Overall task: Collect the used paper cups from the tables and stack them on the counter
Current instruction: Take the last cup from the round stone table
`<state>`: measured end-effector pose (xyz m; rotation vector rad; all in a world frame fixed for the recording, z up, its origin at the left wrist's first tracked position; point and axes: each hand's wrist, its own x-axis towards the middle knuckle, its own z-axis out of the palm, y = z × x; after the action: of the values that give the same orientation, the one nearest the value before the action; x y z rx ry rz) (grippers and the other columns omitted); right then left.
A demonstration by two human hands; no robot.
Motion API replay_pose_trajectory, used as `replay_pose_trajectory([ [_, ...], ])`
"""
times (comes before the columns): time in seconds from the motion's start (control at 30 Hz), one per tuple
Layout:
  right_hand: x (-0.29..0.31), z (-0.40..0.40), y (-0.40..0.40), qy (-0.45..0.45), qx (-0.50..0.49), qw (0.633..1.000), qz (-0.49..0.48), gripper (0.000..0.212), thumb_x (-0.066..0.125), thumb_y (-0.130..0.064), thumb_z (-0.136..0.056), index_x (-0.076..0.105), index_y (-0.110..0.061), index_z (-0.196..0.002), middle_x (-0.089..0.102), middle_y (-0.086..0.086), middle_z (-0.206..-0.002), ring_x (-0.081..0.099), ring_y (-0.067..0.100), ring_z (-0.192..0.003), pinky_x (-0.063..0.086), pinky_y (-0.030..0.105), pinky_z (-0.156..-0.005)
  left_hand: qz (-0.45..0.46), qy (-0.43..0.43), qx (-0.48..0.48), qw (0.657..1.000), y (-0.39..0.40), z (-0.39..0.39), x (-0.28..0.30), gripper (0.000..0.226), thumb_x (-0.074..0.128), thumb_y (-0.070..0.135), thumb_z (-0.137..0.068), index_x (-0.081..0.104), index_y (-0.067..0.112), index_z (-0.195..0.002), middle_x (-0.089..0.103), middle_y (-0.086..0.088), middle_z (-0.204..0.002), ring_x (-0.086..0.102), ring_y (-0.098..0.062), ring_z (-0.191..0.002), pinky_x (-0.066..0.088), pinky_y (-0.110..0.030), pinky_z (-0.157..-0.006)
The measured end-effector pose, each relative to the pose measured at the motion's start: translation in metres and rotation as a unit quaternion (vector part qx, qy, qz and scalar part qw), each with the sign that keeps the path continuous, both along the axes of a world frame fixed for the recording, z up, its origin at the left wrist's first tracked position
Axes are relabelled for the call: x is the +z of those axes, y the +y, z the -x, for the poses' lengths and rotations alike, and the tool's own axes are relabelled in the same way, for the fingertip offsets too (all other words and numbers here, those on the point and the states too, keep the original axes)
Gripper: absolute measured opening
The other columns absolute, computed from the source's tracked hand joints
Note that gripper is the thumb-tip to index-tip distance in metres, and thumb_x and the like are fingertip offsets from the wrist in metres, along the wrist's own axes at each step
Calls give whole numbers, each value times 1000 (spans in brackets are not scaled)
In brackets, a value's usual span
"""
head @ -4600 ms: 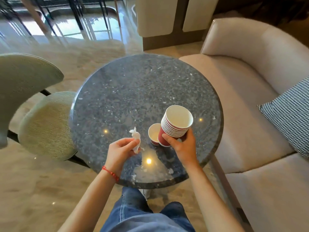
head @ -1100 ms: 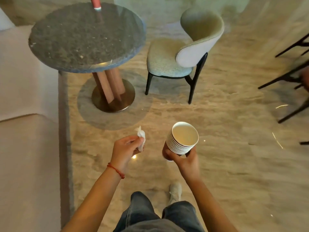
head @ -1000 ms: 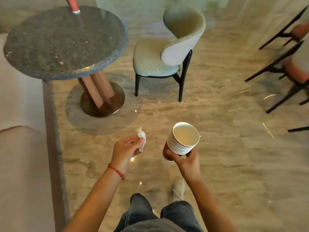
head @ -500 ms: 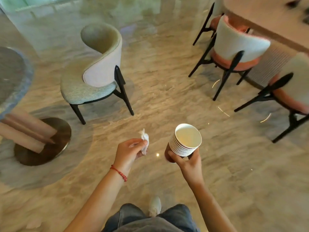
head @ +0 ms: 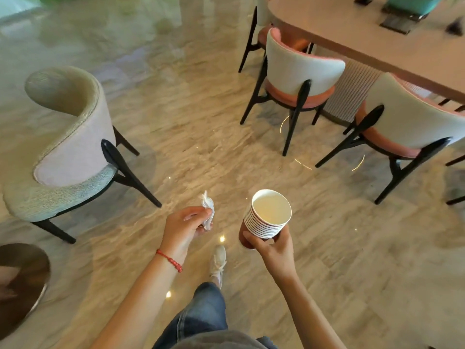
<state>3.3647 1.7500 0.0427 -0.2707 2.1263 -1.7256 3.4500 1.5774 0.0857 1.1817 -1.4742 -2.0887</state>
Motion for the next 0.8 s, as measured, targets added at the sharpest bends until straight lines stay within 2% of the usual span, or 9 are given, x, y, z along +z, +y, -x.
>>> replay_pose_trajectory([
  [0.2, 0, 100, -74, 14, -1, 1000, -3, 51, 83, -5, -64, 55, -20, -103, 69, -11, -84, 61, -7, -74, 45, 7, -62, 11, 16, -17, 1000, -76, 104, -1, 21, 69, 6, -76, 71, 15, -58, 66, -5, -59, 61, -20, -60, 51, -35, -69],
  [0.3, 1, 154, -112, 11, 3, 1000, -18, 51, 84, -8, -64, 55, -18, -104, 69, -10, -86, 62, -5, -76, 46, 9, -63, 4, 6, -20, 1000, -116, 153, -6, 21, 70, 6, -76, 72, 16, -57, 68, -4, -60, 63, -17, -57, 55, -28, -60],
  [0.4, -28, 202, -145, 18, 7, 1000, -14, 55, 84, -9, -65, 54, -17, -111, 68, -5, -95, 62, 0, -84, 48, 12, -69, 6, 2, -16, 1000, -147, 200, -41, 14, 70, 5, -75, 72, 12, -63, 68, -6, -62, 63, -15, -56, 55, -24, -56],
  [0.5, -30, 236, -165, 20, -5, 1000, -17, 59, 84, -11, -64, 53, -15, -113, 67, -7, -96, 62, -3, -84, 47, 11, -70, -11, 0, -3, 1000, -168, 234, -45, 11, 69, 3, -76, 70, 8, -67, 67, -7, -62, 63, -15, -56, 56, -26, -60],
  [0.6, -33, 279, -191, 17, 3, 1000, -16, 59, 84, -10, -65, 53, -16, -115, 67, -5, -99, 63, 2, -87, 48, 12, -70, -26, -7, 12, 1000, -192, 270, -48, 11, 69, 2, -76, 69, 7, -66, 66, -4, -57, 62, -16, -55, 56, -28, -61],
  [0.67, -36, 308, -211, 22, 13, 999, -23, 58, 84, -11, -65, 53, -16, -113, 67, -5, -98, 63, 4, -87, 50, 14, -70, -20, -11, 22, 999, -209, 294, -54, 13, 69, 2, -77, 68, 6, -65, 65, -3, -54, 61, -16, -52, 56, -27, -58],
  [0.8, -41, 370, -256, 33, 46, 998, -20, 59, 84, -12, -64, 53, -19, -114, 66, -6, -100, 62, -3, -86, 47, 9, -67, -16, -10, 53, 998, -246, 342, -62, 9, 69, 3, -76, 68, 6, -68, 67, 0, -55, 63, -13, -50, 53, -22, -51],
])
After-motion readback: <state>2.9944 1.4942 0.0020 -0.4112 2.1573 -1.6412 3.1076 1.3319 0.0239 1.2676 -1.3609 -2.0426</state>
